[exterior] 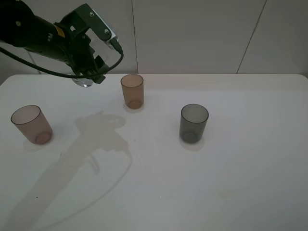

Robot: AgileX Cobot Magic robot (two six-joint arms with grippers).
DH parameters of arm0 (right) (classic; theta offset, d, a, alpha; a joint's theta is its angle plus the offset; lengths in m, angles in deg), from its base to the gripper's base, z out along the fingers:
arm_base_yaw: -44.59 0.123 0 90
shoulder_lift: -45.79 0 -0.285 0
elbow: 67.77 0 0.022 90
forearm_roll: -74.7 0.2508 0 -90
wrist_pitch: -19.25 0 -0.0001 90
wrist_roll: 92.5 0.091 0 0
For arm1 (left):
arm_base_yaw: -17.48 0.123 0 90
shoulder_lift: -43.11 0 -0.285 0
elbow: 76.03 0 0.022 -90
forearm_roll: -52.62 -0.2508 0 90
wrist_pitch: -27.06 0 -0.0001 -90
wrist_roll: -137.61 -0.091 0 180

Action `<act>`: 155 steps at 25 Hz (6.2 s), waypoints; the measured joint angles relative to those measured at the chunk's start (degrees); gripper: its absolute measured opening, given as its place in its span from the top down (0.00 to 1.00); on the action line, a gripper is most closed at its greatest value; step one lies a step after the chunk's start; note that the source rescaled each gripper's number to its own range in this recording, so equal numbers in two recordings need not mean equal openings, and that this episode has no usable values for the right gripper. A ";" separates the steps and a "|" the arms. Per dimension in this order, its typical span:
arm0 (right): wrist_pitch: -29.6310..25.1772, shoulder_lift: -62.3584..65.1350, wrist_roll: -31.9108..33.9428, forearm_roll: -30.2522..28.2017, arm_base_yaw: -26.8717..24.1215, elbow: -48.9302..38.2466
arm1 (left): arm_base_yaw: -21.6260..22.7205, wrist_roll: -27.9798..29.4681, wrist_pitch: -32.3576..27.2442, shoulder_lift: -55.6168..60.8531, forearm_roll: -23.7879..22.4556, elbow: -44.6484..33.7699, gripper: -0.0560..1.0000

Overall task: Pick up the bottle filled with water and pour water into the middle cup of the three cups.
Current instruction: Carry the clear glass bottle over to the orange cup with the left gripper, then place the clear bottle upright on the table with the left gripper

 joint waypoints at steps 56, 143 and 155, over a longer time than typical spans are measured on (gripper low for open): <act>0.00 0.00 0.00 0.00 0.00 0.00 | -1.70 8.17 -15.18 -18.79 -50.98 17.01 0.93; 0.00 0.00 0.00 0.00 0.00 0.00 | -2.58 6.78 -10.73 -22.07 -80.93 19.31 0.93; 0.00 0.00 0.00 0.00 0.00 0.00 | -2.58 6.78 -9.96 -22.07 -84.92 19.31 0.93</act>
